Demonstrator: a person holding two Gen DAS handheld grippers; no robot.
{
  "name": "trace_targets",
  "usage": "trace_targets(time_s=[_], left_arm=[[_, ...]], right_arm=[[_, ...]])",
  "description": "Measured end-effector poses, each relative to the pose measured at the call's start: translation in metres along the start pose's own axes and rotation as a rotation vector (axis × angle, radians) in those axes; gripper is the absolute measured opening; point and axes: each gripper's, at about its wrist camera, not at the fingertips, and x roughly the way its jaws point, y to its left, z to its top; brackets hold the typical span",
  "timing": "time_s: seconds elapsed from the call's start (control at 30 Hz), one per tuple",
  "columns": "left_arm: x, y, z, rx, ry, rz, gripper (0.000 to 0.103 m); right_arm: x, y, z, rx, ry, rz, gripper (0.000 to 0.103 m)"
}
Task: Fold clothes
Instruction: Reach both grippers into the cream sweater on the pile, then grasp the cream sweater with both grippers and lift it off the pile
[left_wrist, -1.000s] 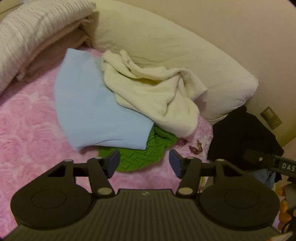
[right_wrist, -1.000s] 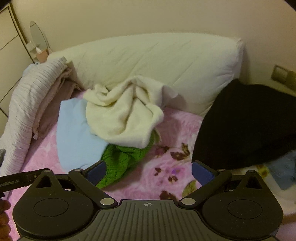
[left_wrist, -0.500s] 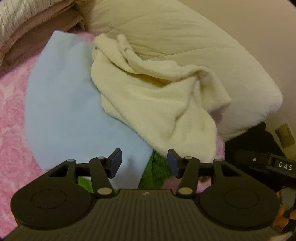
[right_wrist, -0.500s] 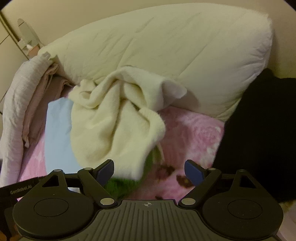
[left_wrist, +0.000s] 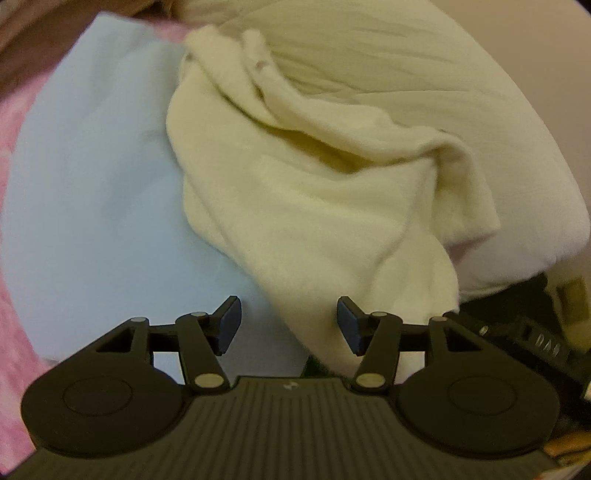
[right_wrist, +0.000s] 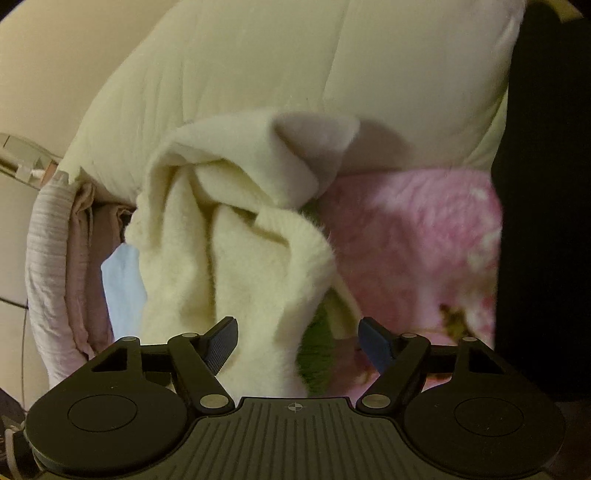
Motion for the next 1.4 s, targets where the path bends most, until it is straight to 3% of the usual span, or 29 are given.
trace_targets(time_s=[0.07,0.1,0.13,0.17,0.2,0.3,0.43,0.63,0.8,1.0,1.1,1.27,1.4], left_arm=[[0.01,0.002,0.003,-0.043,0.002,-0.04,0.051],[0.015,0.002,0.005,-0.056,0.0,-0.058,0.049],[0.02,0.0,0.007,-0.054,0.001,-0.055,0.044],[0.023,-0.003,0.009,-0.041,0.004,-0.043,0.03],[0.023,-0.005,0.011,-0.025,-0.004,-0.036,0.017],[0.002,-0.006,0.015,0.026,-0.071,-0.073,0.012],[-0.05,-0.001,0.019,0.036,-0.2,-0.125,0.012],[-0.169,-0.002,0.018,0.108,-0.46,-0.144,0.011],[-0.296,0.011,-0.006,0.114,-0.698,-0.162,0.011],[-0.449,0.027,-0.072,0.112,-0.927,-0.103,0.011],[-0.524,0.041,-0.115,0.107,-1.022,-0.06,0.011],[-0.64,0.062,-0.21,0.099,-1.152,0.075,0.011],[-0.704,0.098,-0.294,0.018,-1.202,0.201,0.011]], right_arm=[[0.01,-0.004,0.0,0.043,0.019,0.022,0.048],[0.015,-0.006,0.0,0.073,0.032,0.037,0.041],[0.019,-0.009,0.0,0.102,0.045,0.052,0.021],[0.021,-0.01,0.001,0.126,0.047,0.057,0.012],[0.022,-0.012,0.001,0.151,0.048,0.061,0.012],[0.003,0.0,0.008,0.129,-0.028,0.108,0.01],[-0.036,0.038,0.019,0.052,-0.125,0.242,0.007],[-0.1,0.127,0.022,-0.119,-0.234,0.467,0.007],[-0.171,0.219,-0.007,-0.349,-0.323,0.719,0.006],[-0.251,0.32,-0.066,-0.529,-0.339,0.969,0.007],[-0.279,0.36,-0.112,-0.584,-0.32,1.088,0.007],[-0.337,0.421,-0.205,-0.672,-0.261,1.302,0.007],[-0.364,0.458,-0.295,-0.725,-0.157,1.377,0.007]])
